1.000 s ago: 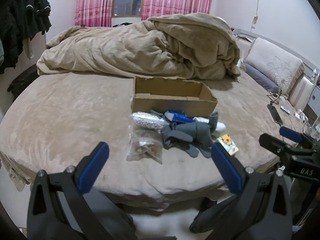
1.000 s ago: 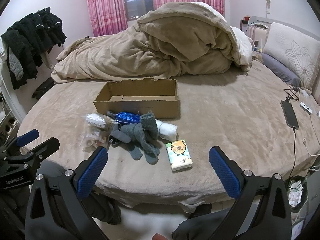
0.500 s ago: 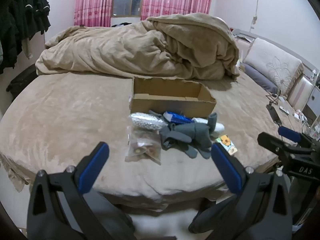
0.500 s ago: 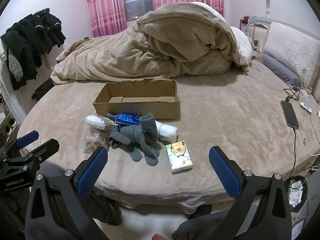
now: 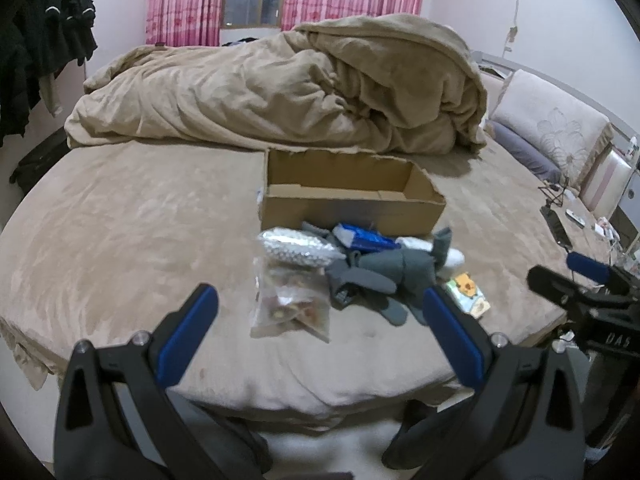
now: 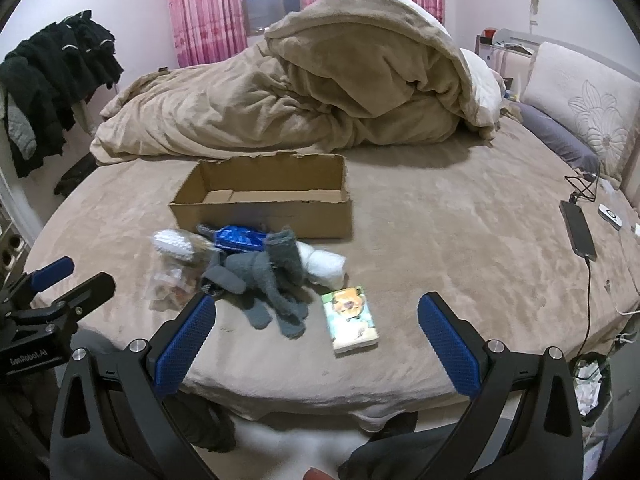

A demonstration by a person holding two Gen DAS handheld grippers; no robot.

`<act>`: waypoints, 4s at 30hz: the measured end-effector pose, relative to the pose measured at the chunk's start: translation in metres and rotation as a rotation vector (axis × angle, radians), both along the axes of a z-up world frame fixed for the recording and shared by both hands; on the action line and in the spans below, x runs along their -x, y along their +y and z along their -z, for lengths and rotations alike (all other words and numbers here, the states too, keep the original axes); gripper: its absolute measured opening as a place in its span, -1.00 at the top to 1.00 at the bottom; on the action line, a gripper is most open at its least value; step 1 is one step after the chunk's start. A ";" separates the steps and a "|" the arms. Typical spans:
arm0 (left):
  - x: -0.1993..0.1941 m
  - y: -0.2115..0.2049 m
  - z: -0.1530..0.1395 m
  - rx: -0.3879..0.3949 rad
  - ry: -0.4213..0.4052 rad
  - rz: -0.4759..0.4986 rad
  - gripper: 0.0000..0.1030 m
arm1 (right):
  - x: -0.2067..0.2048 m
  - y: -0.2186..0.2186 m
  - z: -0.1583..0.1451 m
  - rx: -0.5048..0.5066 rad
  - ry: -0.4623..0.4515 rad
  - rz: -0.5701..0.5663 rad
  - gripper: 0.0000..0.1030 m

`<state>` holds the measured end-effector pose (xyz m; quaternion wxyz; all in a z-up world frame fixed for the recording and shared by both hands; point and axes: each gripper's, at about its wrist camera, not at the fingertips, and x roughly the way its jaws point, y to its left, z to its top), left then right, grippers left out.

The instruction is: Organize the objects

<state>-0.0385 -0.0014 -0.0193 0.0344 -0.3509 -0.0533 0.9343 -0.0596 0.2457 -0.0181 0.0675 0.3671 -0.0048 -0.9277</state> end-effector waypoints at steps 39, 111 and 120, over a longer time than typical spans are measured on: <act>0.068 -0.003 0.104 0.058 -0.155 0.038 -0.05 | 0.064 0.012 0.109 -0.033 -0.212 -0.045 0.08; 0.185 0.017 0.002 0.012 -0.009 0.112 -0.99 | 0.186 0.006 -0.005 0.176 0.021 -0.102 -0.59; 0.111 0.005 -0.051 0.008 0.094 0.082 -0.99 | 0.119 -0.003 -0.049 0.151 0.093 -0.151 -0.59</act>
